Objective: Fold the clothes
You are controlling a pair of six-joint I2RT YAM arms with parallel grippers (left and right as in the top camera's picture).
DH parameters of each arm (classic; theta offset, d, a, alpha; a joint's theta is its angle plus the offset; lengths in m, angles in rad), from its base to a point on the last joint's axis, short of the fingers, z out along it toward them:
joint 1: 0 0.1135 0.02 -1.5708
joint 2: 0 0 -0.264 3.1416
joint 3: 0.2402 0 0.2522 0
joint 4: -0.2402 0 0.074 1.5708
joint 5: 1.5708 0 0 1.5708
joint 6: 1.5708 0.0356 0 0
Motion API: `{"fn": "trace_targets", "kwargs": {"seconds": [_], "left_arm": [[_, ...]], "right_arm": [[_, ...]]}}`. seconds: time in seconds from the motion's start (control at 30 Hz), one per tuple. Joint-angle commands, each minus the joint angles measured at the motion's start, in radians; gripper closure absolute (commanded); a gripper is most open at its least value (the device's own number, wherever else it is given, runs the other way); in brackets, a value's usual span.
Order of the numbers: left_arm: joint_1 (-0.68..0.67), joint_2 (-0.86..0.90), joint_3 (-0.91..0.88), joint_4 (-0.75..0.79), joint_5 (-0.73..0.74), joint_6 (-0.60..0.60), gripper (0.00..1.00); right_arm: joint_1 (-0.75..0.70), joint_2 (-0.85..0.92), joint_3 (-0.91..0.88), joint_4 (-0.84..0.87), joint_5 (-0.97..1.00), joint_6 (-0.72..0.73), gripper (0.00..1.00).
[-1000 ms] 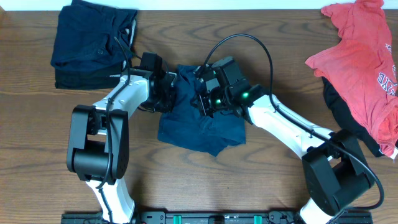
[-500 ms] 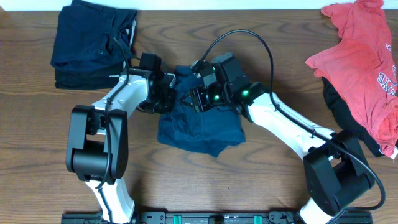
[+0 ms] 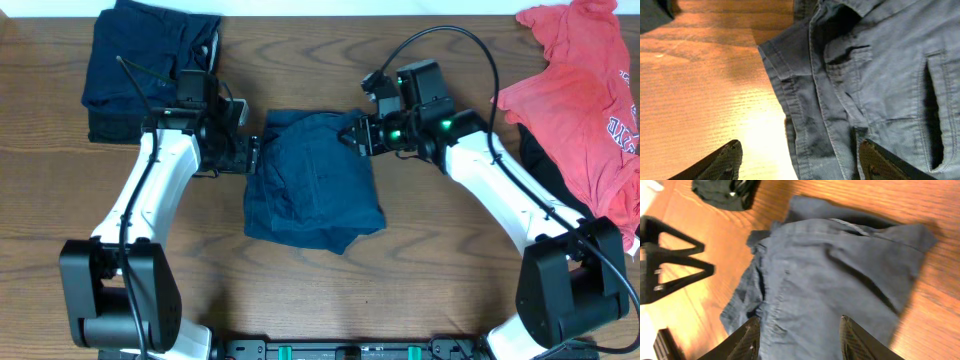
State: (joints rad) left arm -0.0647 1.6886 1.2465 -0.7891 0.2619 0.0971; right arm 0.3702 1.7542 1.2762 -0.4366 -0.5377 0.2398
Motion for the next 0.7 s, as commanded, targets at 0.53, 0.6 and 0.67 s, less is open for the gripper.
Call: {"fn": "trace_targets", "kwargs": {"seconds": [0.53,0.6,0.67], "left_arm": [[-0.001,0.169,-0.050,0.041,0.160,0.035,0.09],[-0.001,0.199,-0.050,0.056,0.231,0.082,0.08],[-0.001,0.222,-0.050,0.069,0.277,0.108,0.07]], "right_arm": [[-0.089,-0.023,0.020,-0.061,0.014,-0.089,0.47],[-0.090,-0.023,0.020,-0.063,0.014,-0.094,0.47],[-0.090,-0.023,0.020,-0.066,0.015,-0.100,0.46]]}}
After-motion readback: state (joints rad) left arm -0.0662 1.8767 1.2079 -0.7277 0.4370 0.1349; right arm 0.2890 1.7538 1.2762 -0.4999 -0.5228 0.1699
